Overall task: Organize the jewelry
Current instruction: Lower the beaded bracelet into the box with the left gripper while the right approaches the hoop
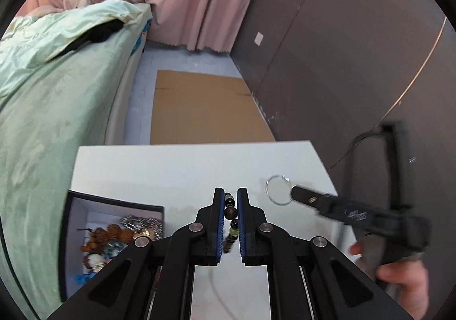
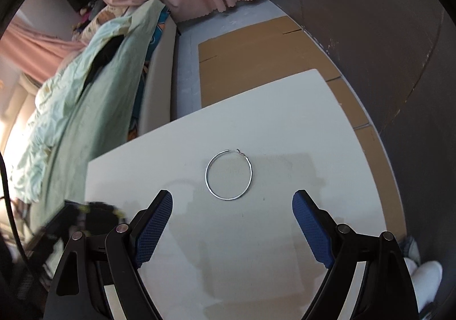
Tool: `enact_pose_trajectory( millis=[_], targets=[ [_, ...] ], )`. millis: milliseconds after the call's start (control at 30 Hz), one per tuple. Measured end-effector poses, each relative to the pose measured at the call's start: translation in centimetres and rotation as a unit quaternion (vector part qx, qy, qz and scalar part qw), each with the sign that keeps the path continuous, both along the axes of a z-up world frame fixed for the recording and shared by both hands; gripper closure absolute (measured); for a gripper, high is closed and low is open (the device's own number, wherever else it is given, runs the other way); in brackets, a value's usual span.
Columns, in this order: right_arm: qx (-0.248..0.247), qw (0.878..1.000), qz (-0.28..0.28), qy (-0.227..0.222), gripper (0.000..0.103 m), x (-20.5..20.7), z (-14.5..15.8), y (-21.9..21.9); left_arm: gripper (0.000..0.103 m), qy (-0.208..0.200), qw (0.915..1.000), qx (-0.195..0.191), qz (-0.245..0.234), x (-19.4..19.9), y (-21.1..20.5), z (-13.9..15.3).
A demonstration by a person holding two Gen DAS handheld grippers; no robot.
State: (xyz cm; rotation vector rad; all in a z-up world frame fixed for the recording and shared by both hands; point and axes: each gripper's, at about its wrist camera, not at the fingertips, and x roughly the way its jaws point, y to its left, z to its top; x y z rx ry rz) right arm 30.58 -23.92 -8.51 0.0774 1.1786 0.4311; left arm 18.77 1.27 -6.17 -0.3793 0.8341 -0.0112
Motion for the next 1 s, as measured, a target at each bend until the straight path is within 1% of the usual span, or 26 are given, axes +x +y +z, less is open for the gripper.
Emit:
enact_pose_trajectory(
  millis=[200, 300, 333, 367, 467, 600, 633, 667, 700, 833, 900, 1000],
  targets=[
    [-0.039, 0.999, 0.014, -0.020, 0.016, 0.1, -0.8, 1.8, 0.094, -0.022, 0.9996, -0.008, 0.016, -1.1, 2.1, 1.4],
    [-0.068, 0.997, 0.012, -0.034, 0.022, 0.0, -1.2, 2.6, 0.094, -0.030, 0.9993, -0.006, 0.022, -1.5, 2.9, 2.0],
    [-0.075, 0.996, 0.012, -0.037, 0.022, 0.0, -1.4, 2.7, 0.094, -0.032, 0.9992, -0.004, 0.024, -1.7, 3.1, 2.1],
    [-0.079, 0.996, 0.014, -0.038, 0.022, 0.1, -1.4, 2.9, 0.094, -0.034, 0.9991, -0.003, 0.026, -1.8, 3.4, 2.2],
    [-0.097, 0.994, 0.022, -0.035, 0.027, 0.0, -2.0, 3.7, 0.094, -0.035, 0.9989, -0.005, 0.031, -2.0, 4.2, 2.4],
    [-0.150, 0.986, 0.040, -0.059, 0.029, -0.6, -2.4, 5.2, 0.094, -0.035, 0.9987, -0.008, 0.037, -2.4, 5.0, 2.5],
    [-0.147, 0.986, 0.046, -0.066, 0.037, -0.8, -2.2, 5.4, 0.094, -0.035, 0.9986, -0.007, 0.038, -2.5, 5.2, 2.5],
    [-0.146, 0.986, 0.049, -0.065, 0.041, -0.8, -2.1, 5.5, 0.094, -0.035, 0.9986, -0.005, 0.040, -2.6, 5.4, 2.6],
    [-0.145, 0.986, 0.051, -0.065, 0.056, -1.0, -1.9, 5.5, 0.094, -0.035, 0.9986, -0.005, 0.040, -2.7, 5.5, 2.6],
    [-0.136, 0.988, 0.052, -0.056, 0.056, -1.2, -1.6, 5.1, 0.094, -0.030, 0.9985, 0.001, 0.046, -3.4, 6.1, 2.6],
    [-0.116, 0.991, 0.046, -0.041, 0.057, -1.2, -1.5, 4.7, 0.094, -0.025, 0.9985, 0.004, 0.049, -3.7, 6.4, 2.4],
    [-0.073, 0.997, 0.034, -0.009, 0.057, -0.8, -1.5, 3.5, 0.094, -0.016, 0.9983, 0.010, 0.055, -4.2, 7.0, 2.0]
  ],
)
